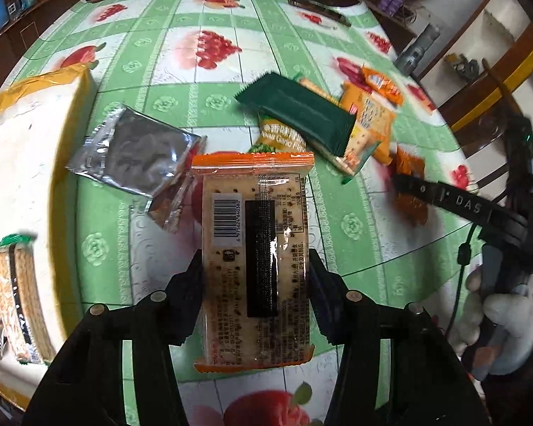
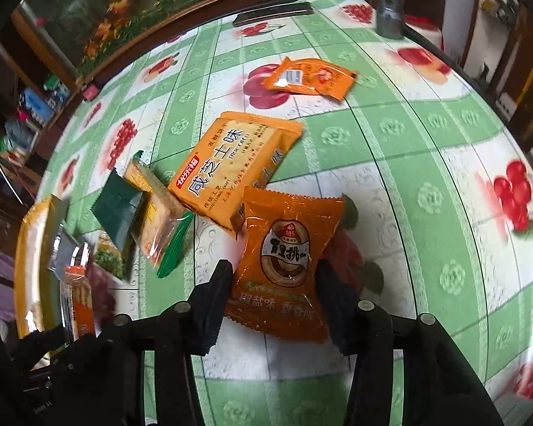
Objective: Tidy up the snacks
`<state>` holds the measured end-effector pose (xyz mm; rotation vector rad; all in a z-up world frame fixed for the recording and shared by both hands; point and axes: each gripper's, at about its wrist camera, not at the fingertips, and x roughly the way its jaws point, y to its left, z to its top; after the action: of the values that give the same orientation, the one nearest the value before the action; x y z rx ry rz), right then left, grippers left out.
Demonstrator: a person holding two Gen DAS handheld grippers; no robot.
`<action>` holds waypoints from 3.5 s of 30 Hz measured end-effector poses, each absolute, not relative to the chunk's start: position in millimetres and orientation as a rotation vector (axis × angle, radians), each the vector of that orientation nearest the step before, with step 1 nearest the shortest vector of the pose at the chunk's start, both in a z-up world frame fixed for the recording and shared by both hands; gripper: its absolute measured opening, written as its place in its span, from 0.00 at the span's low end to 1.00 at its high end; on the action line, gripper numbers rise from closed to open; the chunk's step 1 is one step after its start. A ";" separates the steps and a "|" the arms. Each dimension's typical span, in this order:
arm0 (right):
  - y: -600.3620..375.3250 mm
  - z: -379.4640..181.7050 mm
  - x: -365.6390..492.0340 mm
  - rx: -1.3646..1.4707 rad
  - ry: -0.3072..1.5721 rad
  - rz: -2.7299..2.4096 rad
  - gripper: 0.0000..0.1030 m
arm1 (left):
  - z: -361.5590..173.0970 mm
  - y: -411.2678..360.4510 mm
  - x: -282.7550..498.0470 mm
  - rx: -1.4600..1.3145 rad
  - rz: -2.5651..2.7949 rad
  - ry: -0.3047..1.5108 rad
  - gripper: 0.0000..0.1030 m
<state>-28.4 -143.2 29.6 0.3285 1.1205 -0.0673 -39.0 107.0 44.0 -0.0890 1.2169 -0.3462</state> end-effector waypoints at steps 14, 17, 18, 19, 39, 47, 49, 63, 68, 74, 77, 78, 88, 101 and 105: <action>-81.2 81.2 -50.4 0.410 1.049 0.064 0.45 | 82.0 218.4 -41.7 -0.245 -0.248 1.133 0.50; -33.9 87.7 -36.9 0.398 1.066 0.177 0.45 | 86.9 256.0 -37.5 -0.260 -0.186 1.122 0.50; -19.7 89.1 -32.8 0.390 1.073 0.208 0.45 | 87.9 269.4 -34.7 -0.262 -0.165 1.122 0.50; -2.2 89.9 -27.0 0.377 1.080 0.243 0.45 | 88.0 279.2 -32.1 -0.261 -0.149 1.123 0.50; 186.1 48.3 40.5 0.245 1.198 0.452 0.54 | 51.8 354.6 21.5 -0.274 -0.102 1.221 0.51; 149.3 77.1 33.8 0.322 1.117 0.437 0.56 | 71.2 357.2 16.5 -0.347 -0.136 1.178 0.52; 121.3 88.8 28.4 0.337 1.066 0.394 0.56 | 83.6 352.8 9.0 -0.358 -0.156 1.149 0.52; -5.7 68.0 17.8 0.350 1.081 0.113 0.66 | 100.2 297.4 -24.7 -0.381 -0.263 1.155 0.56; 8.1 74.4 30.2 0.295 1.071 0.191 0.67 | 101.4 289.8 -41.8 -0.362 -0.250 1.155 0.56; 88.2 60.3 49.7 0.119 1.137 0.417 0.65 | 101.8 288.9 -55.1 -0.386 -0.209 1.149 0.56; 114.2 45.7 55.6 -0.006 1.157 0.438 0.65 | 102.0 291.7 -62.6 -0.396 -0.184 1.146 0.56; 117.3 41.1 57.9 -0.022 1.163 0.437 0.65 | 101.2 292.8 -65.1 -0.402 -0.177 1.147 0.56; 84.4 28.3 46.1 0.090 1.233 0.366 0.24 | 93.8 282.6 -70.1 -0.442 -0.158 1.158 0.56; 30.3 62.5 11.7 0.188 1.242 0.388 0.38 | 97.3 245.5 -73.7 -0.412 -0.222 1.172 0.56; -13.5 76.6 31.9 0.224 1.123 0.304 0.63 | 92.5 239.4 -79.5 -0.415 -0.233 1.186 0.56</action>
<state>31.9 -13.5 76.6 0.2240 1.1233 0.3038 -79.5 239.4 92.5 -0.4154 1.1862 -0.2326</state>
